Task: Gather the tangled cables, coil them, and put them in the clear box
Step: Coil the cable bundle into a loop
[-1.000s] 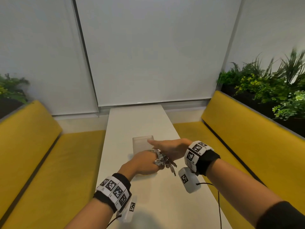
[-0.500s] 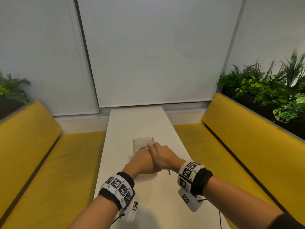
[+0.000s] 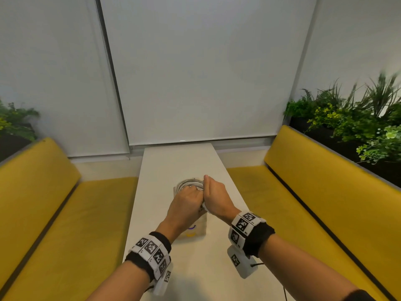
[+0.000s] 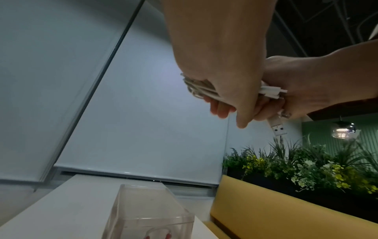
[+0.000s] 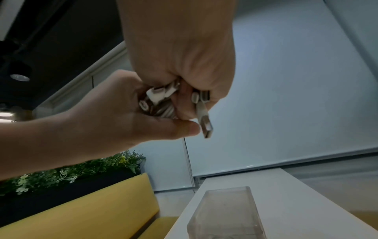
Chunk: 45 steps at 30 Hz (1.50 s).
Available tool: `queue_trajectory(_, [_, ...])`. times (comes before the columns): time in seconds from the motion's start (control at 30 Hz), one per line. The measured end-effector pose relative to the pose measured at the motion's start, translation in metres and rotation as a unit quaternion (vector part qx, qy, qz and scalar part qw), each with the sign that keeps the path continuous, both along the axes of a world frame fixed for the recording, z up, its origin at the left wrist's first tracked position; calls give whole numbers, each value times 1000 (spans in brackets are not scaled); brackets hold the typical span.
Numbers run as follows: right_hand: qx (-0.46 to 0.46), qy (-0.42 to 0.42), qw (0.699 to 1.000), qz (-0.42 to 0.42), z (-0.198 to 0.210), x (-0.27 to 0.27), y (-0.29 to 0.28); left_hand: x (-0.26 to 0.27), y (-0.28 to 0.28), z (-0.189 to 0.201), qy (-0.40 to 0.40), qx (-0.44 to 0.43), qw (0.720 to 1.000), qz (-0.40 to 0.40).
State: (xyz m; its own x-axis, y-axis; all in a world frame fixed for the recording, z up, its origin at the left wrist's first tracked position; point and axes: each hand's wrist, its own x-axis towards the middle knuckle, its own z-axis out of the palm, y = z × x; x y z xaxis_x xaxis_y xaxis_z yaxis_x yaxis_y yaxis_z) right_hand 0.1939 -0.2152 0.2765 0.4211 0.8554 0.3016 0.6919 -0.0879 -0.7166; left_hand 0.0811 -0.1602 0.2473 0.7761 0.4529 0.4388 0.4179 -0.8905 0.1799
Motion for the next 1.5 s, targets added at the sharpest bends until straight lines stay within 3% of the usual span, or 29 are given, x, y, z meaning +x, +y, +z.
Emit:
queue_trajectory(0.07, [-5, 6, 1000, -30, 0, 8, 2, -9, 7, 2, -76, -3, 997, -16])
queue_trajectory(0.17, [32, 107, 988, -106, -2, 23, 4, -15, 8, 3, -144, 37, 988, -45])
queue_trajectory(0.2, [41, 137, 981, -128, -4, 28, 7, -14, 6, 0, -191, 1, 981, -35])
queue_trajectory(0.23, [47, 164, 974, -146, -8, 31, 10, -12, 3, 0, -233, -94, 968, -12])
queue_trajectory(0.27, [56, 195, 966, -160, -14, 35, 14, -9, 0, 3, -272, -223, 936, 15])
queue_trajectory(0.33, [82, 237, 950, -185, -29, 38, 26, 0, -3, 10, -266, -514, 814, 53])
queue_trajectory(0.4, [105, 254, 944, -183, -29, 29, 28, 10, -6, 19, -223, -655, 719, 60])
queue_trajectory(0.47, [124, 249, 946, -170, -8, 10, 17, 19, -10, 30, -189, -702, 685, 40])
queue_trajectory(0.53, [149, 262, 939, -164, -5, 4, 15, 30, -19, 39, -162, -722, 672, 36])
queue_trajectory(0.63, [184, 266, 929, -180, -4, -3, 18, 44, -28, 45, -229, -727, 644, 64])
queue_trajectory(0.73, [193, 257, 931, -174, -10, -8, 25, 51, -31, 46, -315, -643, 687, 122])
queue_trajectory(0.83, [204, 259, 927, -178, -10, -11, 31, 52, -30, 48, -345, -570, 730, 153])
queue_trajectory(1.23, [180, 248, 945, -117, -18, -25, 24, 42, -7, 32, -376, -490, 764, 188])
queue_trajectory(1.4, [123, 177, 967, -139, -33, -28, 26, 34, 1, 20, -369, -426, 794, 227])
queue_trajectory(1.5, [90, 148, 979, -111, -43, -29, 21, 24, 12, 9, -361, -407, 809, 222])
